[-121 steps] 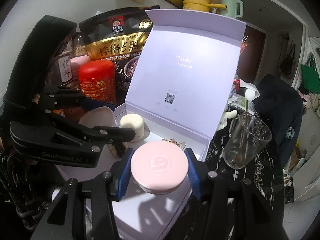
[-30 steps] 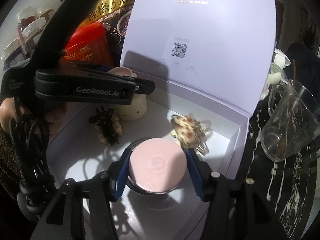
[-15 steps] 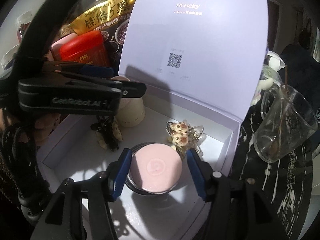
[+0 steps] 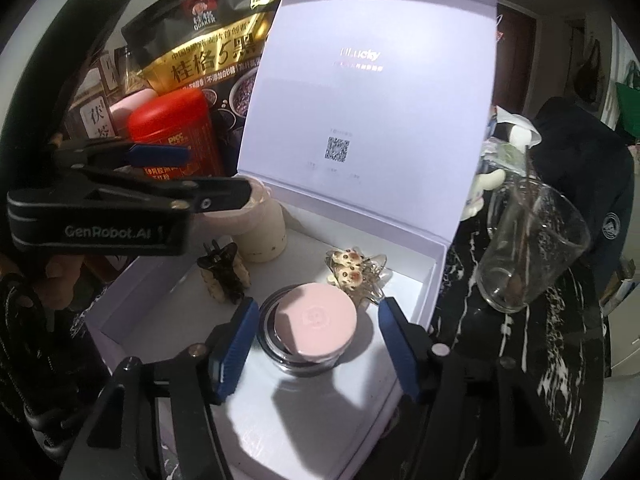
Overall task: Organize objects
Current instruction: 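Release tabbed compact onto cream jar with left tool while right tool sets round compact on black-lidded jar, then withdraw both open tools from the box toward the grey ball and pink compact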
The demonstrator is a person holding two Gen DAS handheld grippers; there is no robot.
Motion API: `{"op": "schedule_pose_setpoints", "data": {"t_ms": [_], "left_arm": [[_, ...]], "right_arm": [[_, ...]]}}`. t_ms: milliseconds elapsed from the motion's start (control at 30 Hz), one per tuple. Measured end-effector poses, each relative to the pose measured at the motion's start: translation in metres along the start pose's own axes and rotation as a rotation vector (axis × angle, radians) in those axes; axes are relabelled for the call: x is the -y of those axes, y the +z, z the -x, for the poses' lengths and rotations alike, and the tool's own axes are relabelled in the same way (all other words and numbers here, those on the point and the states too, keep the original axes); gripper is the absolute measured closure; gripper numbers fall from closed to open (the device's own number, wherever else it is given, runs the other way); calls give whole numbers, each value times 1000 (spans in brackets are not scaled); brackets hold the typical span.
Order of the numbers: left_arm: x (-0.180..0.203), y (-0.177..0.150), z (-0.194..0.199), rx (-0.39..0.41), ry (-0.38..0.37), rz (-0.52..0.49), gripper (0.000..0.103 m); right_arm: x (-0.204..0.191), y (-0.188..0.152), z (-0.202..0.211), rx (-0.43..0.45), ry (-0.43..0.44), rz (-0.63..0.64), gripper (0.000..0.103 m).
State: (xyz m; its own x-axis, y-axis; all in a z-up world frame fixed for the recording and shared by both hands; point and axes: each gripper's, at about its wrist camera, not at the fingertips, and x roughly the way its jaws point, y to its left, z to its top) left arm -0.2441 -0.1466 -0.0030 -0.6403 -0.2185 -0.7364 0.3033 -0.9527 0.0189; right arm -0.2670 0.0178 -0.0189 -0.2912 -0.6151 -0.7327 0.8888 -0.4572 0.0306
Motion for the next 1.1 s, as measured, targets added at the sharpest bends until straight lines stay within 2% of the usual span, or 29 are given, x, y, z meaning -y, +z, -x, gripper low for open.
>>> {"op": "schedule_pose_setpoints", "data": {"t_ms": [100,133,233,267,300,500,1100], "left_arm": [[0,-4,8,10,1,3,21],[18,0,4,12,1,3,21],[19,-19,22,20,5,4,20],[24,-19,23,24,6,4,20],[45,-15,27,27,7,3,19],[25,-24,64,47,20,5,18],[31,-52,126,100,28,-12,15]], "right_arm": [[-3,0,7,12,-11,-7,38],[-4,-1,11,16,-15,-8,37],[-8,0,15,23,-27,-11,37],[-9,-1,19,27,-29,-13,36],[-10,-2,21,29,-30,-14,36],[-15,-7,37,46,-43,-24,35],[-33,-25,88,82,-97,-40,32]]}}
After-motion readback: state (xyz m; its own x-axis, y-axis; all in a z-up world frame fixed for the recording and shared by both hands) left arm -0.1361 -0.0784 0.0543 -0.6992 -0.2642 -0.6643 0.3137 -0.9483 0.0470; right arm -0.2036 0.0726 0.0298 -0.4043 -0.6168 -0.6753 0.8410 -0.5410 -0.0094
